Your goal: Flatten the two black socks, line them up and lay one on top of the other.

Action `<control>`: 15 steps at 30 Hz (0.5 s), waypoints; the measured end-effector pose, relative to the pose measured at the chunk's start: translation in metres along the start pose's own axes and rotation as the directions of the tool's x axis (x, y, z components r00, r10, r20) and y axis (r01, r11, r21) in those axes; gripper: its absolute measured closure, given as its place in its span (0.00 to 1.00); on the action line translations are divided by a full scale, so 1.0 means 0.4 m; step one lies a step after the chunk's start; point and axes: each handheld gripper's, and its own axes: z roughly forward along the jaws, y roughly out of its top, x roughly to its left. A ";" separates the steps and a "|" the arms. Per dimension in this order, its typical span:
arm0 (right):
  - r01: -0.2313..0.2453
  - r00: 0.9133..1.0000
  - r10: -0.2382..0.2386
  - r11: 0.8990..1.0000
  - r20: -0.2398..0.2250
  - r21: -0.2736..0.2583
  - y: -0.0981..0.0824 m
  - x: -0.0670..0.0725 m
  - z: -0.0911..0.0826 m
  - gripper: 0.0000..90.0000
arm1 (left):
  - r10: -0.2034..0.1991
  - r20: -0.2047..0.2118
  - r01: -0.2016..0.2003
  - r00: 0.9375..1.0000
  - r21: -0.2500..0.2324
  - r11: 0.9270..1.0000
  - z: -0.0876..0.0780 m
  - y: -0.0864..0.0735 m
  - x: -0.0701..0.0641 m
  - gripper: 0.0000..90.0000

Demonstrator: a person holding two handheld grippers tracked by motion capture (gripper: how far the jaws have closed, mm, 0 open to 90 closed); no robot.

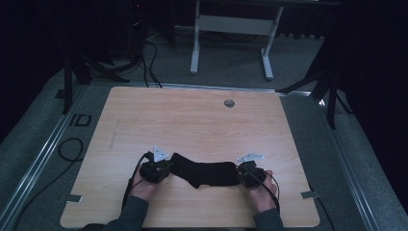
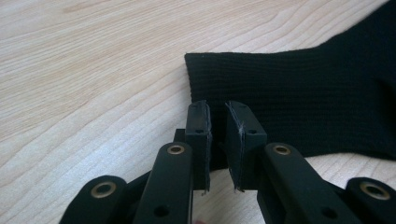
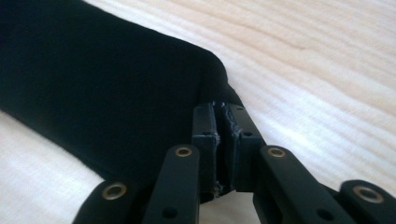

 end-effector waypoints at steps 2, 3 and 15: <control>-0.009 1.000 0.009 1.000 0.010 -0.007 0.007 -0.012 0.008 0.89 | 0.003 0.002 -0.003 1.000 0.000 1.000 0.000 0.000 -0.002 0.89; -0.014 1.000 0.014 1.000 0.010 -0.010 0.008 -0.015 0.008 0.88 | 0.002 0.003 -0.002 1.000 0.000 1.000 0.001 0.001 -0.002 0.89; -0.060 0.994 0.051 0.994 -0.101 -0.089 0.018 -0.051 -0.037 0.64 | -0.008 0.004 0.008 1.000 -0.003 1.000 0.001 0.001 0.000 0.87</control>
